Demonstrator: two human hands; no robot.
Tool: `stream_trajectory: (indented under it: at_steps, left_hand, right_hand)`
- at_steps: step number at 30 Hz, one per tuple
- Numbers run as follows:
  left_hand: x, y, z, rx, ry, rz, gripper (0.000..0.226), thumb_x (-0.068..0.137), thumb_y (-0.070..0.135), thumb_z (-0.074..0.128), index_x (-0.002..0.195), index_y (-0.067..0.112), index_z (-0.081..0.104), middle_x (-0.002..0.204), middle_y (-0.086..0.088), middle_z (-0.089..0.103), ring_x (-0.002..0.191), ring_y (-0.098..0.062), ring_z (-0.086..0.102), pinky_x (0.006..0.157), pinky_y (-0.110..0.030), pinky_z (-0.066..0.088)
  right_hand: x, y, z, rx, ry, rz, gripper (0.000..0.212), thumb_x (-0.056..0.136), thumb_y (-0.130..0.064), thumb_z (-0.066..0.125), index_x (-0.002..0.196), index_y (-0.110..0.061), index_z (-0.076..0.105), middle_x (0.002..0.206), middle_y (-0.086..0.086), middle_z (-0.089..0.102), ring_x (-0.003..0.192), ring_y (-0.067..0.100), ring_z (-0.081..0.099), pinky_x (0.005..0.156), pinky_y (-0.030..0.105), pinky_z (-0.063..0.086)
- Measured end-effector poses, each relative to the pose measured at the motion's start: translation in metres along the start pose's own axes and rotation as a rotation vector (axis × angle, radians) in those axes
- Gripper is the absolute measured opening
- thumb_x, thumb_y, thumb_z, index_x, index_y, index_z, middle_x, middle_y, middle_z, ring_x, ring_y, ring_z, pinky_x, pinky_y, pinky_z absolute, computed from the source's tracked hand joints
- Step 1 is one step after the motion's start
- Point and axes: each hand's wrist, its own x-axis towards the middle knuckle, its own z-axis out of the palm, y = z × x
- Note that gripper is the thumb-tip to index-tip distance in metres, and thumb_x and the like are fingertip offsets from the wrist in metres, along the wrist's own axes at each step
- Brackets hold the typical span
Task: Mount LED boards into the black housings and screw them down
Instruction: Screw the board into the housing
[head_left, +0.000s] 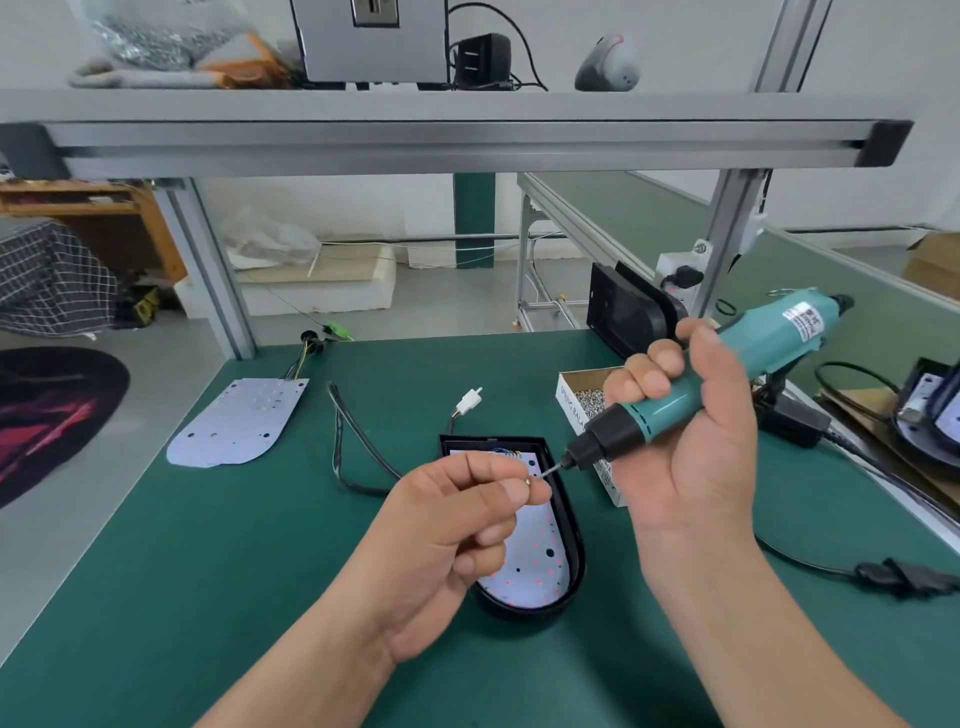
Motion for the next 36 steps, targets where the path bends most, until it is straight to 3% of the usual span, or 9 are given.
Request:
stream_trajectory:
  at_steps: [14,21,27,33,36]
  left_hand:
    - [0.001,-0.007,0.002,0.109,0.110,0.082,0.011,0.081,0.011,0.078,0.086,0.019,0.082,0.100,-0.020,0.079,0.051,-0.011,0.034,0.047,-0.019,0.031]
    - [0.003,-0.011,-0.002,0.452,0.267,0.201,0.021,0.094,0.008,0.077,0.089,0.029,0.078,0.092,-0.002,0.082,0.054,-0.003,0.051,0.049,-0.014,0.038]
    - [0.003,-0.015,0.000,0.565,0.270,0.193,0.014,0.096,0.006,0.073,0.095,0.020,0.077,0.093,0.005,0.083,0.074,0.004,0.071,0.061,-0.005,0.045]
    - [0.004,-0.014,-0.003,0.586,0.239,0.188,0.017,0.096,0.018,0.077,0.108,0.030,0.075,0.103,0.011,0.082,0.078,0.004,0.068,0.062,-0.006,0.044]
    - [0.004,-0.012,-0.003,0.559,0.232,0.199,0.015,0.091,0.039,0.077,0.105,0.041,0.076,0.105,0.013,0.081,0.064,0.000,0.059,0.059,-0.013,0.045]
  right_hand:
    - [0.001,0.005,-0.008,-0.100,-0.053,-0.004,0.002,0.106,-0.020,0.058,0.105,-0.020,0.057,0.078,-0.004,0.049,0.063,0.011,0.048,0.065,0.026,0.047]
    - [-0.001,0.021,-0.015,-0.092,0.055,0.040,0.020,0.103,-0.035,0.065,0.109,-0.018,0.055,0.083,-0.002,0.052,0.068,0.012,0.050,0.070,0.027,0.048]
    - [0.003,0.026,-0.026,-0.060,0.153,0.071,0.021,0.103,-0.034,0.066,0.105,-0.015,0.057,0.081,-0.001,0.054,0.065,0.011,0.052,0.067,0.025,0.050]
    - [0.005,0.029,-0.030,-0.036,0.186,0.089,0.023,0.103,-0.035,0.066,0.104,-0.014,0.058,0.080,-0.001,0.055,0.063,0.011,0.052,0.064,0.026,0.051]
    - [0.006,0.029,-0.031,-0.028,0.196,0.091,0.023,0.103,-0.035,0.066,0.105,-0.014,0.058,0.080,0.000,0.055,0.063,0.012,0.052,0.064,0.026,0.051]
